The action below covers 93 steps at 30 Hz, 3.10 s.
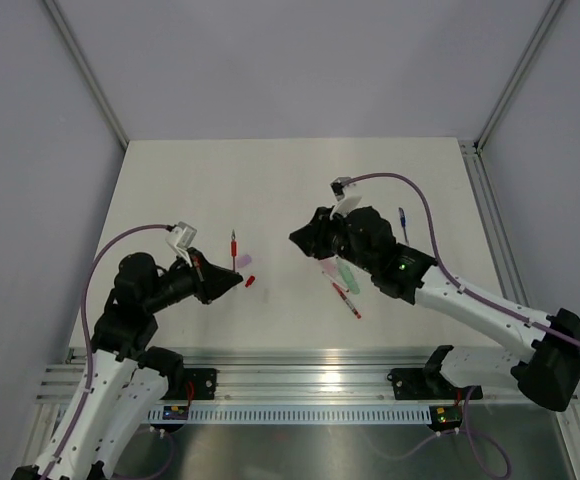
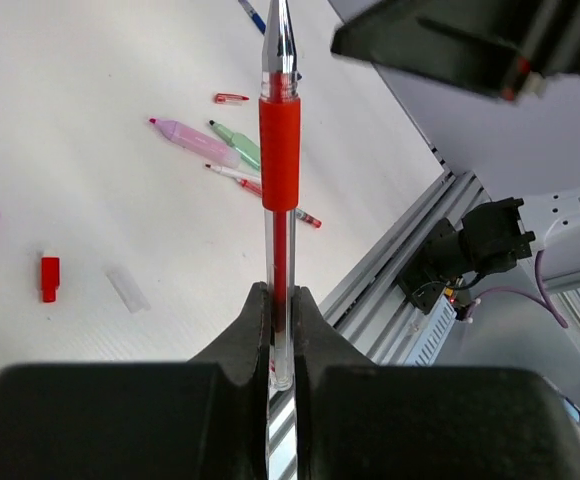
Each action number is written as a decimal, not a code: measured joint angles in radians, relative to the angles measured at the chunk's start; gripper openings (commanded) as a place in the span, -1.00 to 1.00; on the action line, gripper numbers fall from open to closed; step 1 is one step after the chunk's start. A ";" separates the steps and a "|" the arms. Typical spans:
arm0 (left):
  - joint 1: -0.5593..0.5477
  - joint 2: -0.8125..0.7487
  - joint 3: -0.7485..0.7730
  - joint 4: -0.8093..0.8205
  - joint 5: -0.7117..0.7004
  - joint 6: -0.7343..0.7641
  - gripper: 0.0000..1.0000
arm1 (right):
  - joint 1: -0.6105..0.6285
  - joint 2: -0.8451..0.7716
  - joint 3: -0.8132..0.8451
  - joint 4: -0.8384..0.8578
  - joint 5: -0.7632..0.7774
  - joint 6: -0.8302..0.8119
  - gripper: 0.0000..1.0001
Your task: Insert the pens into the pen caps
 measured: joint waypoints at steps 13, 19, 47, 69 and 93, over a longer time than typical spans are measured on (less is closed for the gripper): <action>-0.079 -0.085 0.026 -0.109 -0.068 0.079 -1.00 | -0.323 0.302 0.187 -0.621 0.175 -0.310 -0.50; -0.131 -0.128 0.029 -0.134 -0.095 0.096 -1.00 | -0.376 0.433 0.280 -0.688 0.184 -0.483 -0.35; -0.161 -0.175 0.029 -0.155 -0.137 0.099 -1.00 | -0.397 0.832 0.597 -0.875 0.061 -0.741 -0.22; -0.161 -0.175 0.029 -0.155 -0.137 0.099 -1.00 | -0.426 0.917 0.648 -0.931 0.027 -0.741 -0.34; -0.161 -0.175 0.029 -0.155 -0.140 0.098 -1.00 | -0.448 0.938 0.670 -0.918 0.056 -0.715 -0.29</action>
